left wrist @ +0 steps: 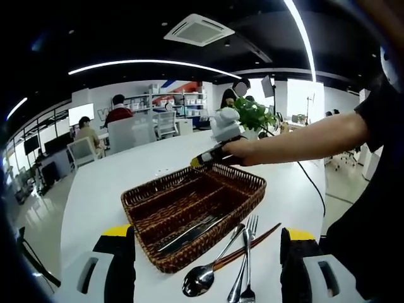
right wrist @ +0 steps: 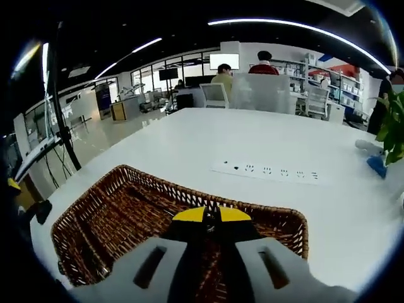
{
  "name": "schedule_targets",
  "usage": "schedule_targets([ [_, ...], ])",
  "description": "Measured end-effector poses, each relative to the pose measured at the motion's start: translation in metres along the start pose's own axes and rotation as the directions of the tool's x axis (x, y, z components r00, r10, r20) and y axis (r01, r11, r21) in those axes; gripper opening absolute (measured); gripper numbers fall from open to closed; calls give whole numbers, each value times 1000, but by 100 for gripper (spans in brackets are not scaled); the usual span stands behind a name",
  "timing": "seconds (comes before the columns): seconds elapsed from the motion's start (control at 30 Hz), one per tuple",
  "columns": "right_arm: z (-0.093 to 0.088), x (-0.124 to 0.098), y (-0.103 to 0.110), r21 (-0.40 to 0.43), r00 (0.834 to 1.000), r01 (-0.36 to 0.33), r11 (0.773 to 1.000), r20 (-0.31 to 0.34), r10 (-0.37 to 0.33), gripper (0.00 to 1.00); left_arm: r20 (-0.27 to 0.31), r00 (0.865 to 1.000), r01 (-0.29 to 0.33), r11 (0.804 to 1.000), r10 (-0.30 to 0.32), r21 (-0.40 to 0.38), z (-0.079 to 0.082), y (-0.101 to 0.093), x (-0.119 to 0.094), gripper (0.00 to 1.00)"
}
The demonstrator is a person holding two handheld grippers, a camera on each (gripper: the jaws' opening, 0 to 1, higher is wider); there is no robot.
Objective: Arrange the knives, forks, and spoons in their matching storage slots by inserting each utensil handle-first until every utensil is classified and aligned in the correct compartment
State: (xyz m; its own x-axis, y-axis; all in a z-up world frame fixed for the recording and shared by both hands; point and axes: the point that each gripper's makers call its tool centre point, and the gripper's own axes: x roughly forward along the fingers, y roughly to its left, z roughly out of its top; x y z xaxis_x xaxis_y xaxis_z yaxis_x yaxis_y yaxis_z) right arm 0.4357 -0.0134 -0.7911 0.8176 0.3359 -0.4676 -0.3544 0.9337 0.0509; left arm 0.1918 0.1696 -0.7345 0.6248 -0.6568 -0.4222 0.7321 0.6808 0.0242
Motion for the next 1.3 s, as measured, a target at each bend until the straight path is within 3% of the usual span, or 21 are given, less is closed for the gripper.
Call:
schedule_targets([
  [0.33,2,-44,25,-72,995,-71,995,69,76,30,-3,1000,13,1000,-13,-5,-2,-3,0,100],
  [0.57,3,-77,41,-57,986,-113,992,120,119,45,1,1000,20,1000,-20,-4,0,-9,-2,100],
  [0.67,3,-93,48,-87,982,-120,989,138,132,50,0,1000,21,1000,-21,-4,0,-9,-1,100],
  [0.93,-5,-129,57,-195,979,-119,974,140,148,62,4,999,37,999,-37,-3,5,-12,5,100],
  [1.3,-16,-176,60,-179,968,-174,968,150,202,79,38,998,56,998,-55,-35,16,-15,19,100],
])
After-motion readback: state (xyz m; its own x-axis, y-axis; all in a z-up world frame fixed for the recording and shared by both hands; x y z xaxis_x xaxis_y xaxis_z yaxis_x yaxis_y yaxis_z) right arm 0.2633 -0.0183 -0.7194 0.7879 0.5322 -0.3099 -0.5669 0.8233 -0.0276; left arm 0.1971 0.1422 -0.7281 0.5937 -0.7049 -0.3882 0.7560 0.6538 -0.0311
